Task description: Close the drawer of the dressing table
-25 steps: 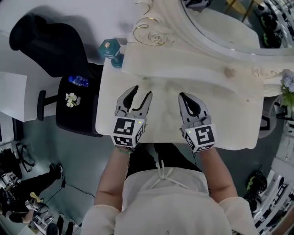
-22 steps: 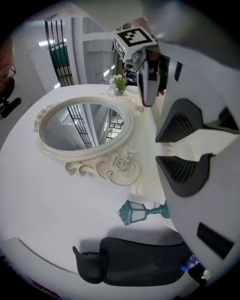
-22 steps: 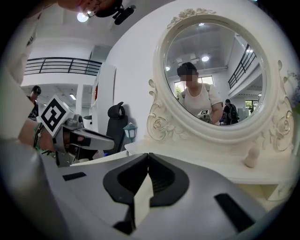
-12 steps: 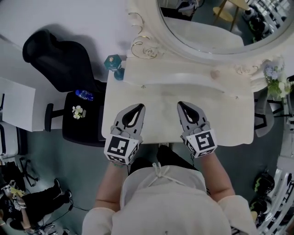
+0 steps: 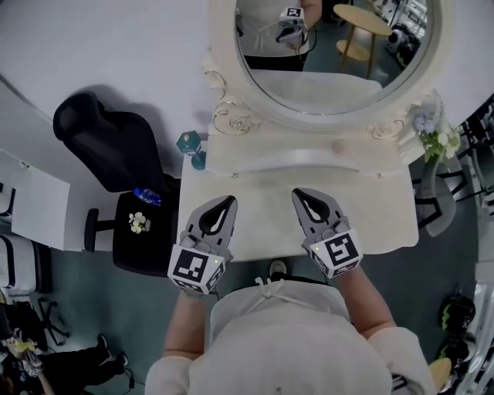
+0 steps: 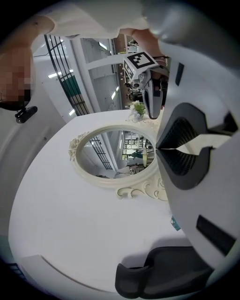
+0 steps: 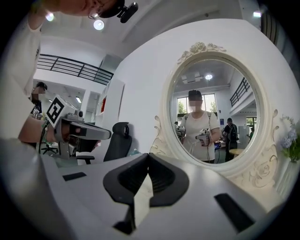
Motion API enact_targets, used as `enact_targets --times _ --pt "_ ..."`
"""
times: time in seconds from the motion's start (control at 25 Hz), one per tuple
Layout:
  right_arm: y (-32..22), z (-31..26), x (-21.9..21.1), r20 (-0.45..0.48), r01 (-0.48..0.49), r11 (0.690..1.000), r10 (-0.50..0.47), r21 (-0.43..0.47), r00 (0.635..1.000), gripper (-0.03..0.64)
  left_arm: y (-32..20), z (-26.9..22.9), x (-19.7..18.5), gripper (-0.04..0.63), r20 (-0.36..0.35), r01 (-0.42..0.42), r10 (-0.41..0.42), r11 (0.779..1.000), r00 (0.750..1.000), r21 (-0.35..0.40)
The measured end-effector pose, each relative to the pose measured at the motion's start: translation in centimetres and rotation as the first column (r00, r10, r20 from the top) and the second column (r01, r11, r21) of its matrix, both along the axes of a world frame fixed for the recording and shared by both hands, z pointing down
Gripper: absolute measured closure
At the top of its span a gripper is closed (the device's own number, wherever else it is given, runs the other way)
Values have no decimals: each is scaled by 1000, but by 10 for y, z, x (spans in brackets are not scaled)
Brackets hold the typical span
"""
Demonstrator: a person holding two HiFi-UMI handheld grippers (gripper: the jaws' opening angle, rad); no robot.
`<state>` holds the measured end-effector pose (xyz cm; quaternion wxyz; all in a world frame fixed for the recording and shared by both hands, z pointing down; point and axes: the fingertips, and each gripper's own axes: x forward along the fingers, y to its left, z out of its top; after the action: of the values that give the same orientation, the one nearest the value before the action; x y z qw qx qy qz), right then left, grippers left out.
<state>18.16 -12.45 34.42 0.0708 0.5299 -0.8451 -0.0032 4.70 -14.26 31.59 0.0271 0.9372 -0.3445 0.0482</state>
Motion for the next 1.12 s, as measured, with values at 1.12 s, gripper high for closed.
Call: enact_targets --times 1.12 --pt "-11 -5 10 -34 53 999 -52 8 998 614 -10 1 19 575 29 6 -6 1000 1000 5"
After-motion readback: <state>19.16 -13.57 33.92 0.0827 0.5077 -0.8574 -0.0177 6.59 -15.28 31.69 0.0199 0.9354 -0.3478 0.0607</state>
